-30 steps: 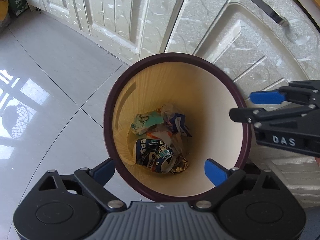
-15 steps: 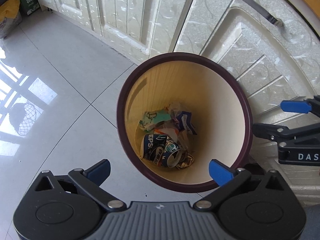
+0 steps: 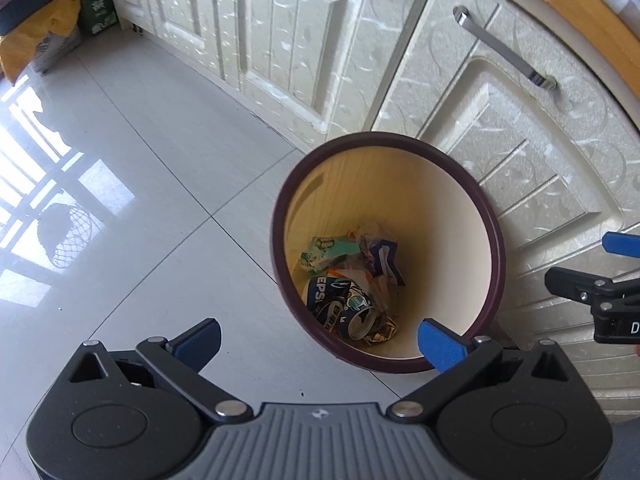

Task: Collect trash
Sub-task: 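Move both open tools back toward the yellow wrapper and paper bag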

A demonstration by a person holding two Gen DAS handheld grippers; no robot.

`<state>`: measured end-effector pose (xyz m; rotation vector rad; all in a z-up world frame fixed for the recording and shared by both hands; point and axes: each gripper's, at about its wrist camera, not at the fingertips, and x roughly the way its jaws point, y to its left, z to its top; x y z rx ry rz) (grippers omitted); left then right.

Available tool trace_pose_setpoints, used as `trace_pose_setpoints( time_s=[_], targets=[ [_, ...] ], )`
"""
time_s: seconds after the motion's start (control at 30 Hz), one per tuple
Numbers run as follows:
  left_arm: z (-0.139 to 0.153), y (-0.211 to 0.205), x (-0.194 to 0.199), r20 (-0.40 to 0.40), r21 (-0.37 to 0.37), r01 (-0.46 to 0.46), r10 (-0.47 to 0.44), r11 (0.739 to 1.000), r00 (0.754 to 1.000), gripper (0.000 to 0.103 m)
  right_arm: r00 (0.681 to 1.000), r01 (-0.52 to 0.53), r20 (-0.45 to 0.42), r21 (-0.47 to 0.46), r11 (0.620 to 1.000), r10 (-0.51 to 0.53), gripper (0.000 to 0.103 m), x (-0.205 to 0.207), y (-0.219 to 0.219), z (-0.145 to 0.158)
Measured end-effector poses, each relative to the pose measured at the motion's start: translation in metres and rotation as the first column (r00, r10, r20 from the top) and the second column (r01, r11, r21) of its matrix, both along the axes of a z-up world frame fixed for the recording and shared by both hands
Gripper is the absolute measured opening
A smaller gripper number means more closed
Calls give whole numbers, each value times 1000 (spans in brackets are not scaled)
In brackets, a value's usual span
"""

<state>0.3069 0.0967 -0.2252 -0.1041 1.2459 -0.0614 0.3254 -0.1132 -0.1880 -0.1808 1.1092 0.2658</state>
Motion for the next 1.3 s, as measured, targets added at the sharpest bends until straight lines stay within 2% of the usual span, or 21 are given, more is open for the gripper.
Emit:
trace_pose_setpoints(
  time_s=[0.53, 0.8, 1.1, 1.3],
  targets=[
    [40, 0, -38, 96, 44, -53, 48, 998, 994, 103, 995, 44, 84, 35, 998, -47, 103, -40, -11, 36],
    [80, -4, -58, 204, 21, -86, 80, 996, 976, 103, 981, 29, 187, 92, 995, -46, 103, -64, -17, 80],
    [136, -16, -66, 348, -7, -99, 95, 995, 932, 103, 931, 89, 337, 157, 984, -138, 103, -74, -46, 141],
    [180, -36, -50, 468, -13, -79, 76, 997, 880, 103, 863, 130, 464, 182, 975, -202, 103, -69, -72, 180]
  ],
)
